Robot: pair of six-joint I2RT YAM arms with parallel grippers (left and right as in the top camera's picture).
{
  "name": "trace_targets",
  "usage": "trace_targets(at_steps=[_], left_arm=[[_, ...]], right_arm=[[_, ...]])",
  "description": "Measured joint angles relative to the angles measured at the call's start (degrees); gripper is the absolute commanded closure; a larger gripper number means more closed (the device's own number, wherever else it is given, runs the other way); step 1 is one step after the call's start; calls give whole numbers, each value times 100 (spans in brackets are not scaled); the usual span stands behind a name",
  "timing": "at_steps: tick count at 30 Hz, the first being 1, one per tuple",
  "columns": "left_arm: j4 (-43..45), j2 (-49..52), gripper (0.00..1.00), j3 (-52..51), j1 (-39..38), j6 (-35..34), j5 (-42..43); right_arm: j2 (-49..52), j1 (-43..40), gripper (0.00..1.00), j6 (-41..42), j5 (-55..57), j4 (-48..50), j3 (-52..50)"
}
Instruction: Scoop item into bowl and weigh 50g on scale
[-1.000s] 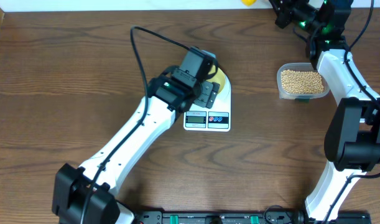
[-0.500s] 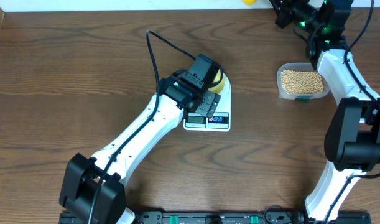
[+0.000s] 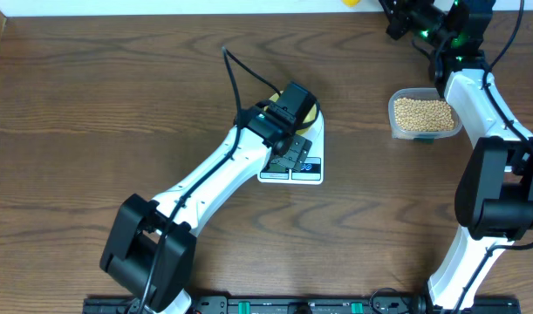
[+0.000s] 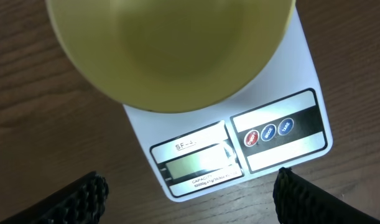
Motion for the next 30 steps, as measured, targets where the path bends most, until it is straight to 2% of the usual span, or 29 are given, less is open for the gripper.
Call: trace_targets(at_steps=[30], left_arm=[[184, 769, 13, 0, -153, -20, 0]], right_arm=[[0, 26, 99, -22, 4, -240, 0]])
